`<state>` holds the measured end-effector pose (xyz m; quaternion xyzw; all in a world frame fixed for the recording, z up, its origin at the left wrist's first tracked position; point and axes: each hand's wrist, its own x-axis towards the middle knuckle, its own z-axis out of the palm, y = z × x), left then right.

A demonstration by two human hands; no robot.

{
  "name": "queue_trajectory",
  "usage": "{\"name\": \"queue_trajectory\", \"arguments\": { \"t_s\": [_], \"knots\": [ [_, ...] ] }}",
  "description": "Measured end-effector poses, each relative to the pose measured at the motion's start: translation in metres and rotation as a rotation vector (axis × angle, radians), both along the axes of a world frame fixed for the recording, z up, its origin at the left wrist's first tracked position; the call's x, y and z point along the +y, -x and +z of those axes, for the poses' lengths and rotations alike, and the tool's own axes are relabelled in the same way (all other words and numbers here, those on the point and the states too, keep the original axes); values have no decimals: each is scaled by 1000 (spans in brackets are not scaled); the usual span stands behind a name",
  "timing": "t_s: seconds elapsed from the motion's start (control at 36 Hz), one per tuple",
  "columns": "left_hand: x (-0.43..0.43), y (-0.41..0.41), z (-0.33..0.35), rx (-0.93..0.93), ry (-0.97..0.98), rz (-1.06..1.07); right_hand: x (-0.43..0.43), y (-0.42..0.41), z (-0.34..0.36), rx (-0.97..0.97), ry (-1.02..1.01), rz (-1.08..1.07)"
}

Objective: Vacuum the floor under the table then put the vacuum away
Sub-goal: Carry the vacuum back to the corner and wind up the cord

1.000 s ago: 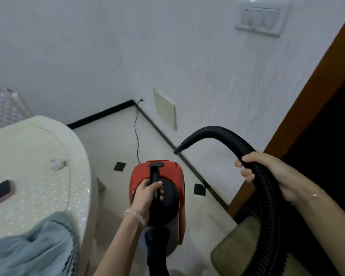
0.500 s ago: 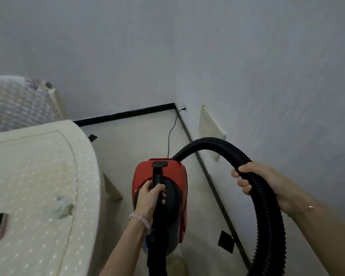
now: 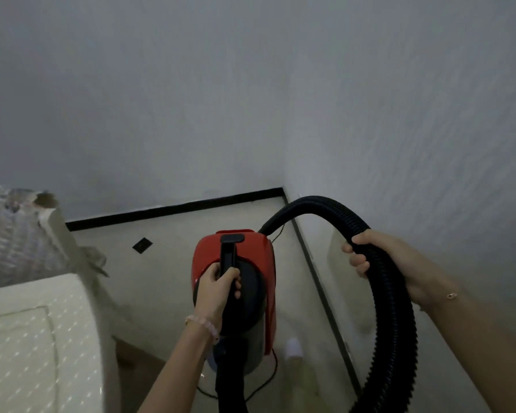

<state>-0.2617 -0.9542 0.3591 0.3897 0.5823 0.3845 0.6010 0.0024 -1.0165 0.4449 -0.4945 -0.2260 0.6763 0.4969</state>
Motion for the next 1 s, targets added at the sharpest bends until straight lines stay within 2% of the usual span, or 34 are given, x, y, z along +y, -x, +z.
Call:
{"name": "queue_trajectory", "arguments": {
  "t_s": [0.22,0.42,0.67,1.0],
  "knots": [
    [149,-41,7,12,-8,37,169,-38,2,38,39,38],
    [255,-62,19,3,-2,54,283,-54,17,43,53,58],
    [381,-66,-3,24,63,-12,400,-55,1,6,57,48],
    [567,-55,-31,38,197,-215,550,-20,-29,-92,156,-134]
  ]
}}
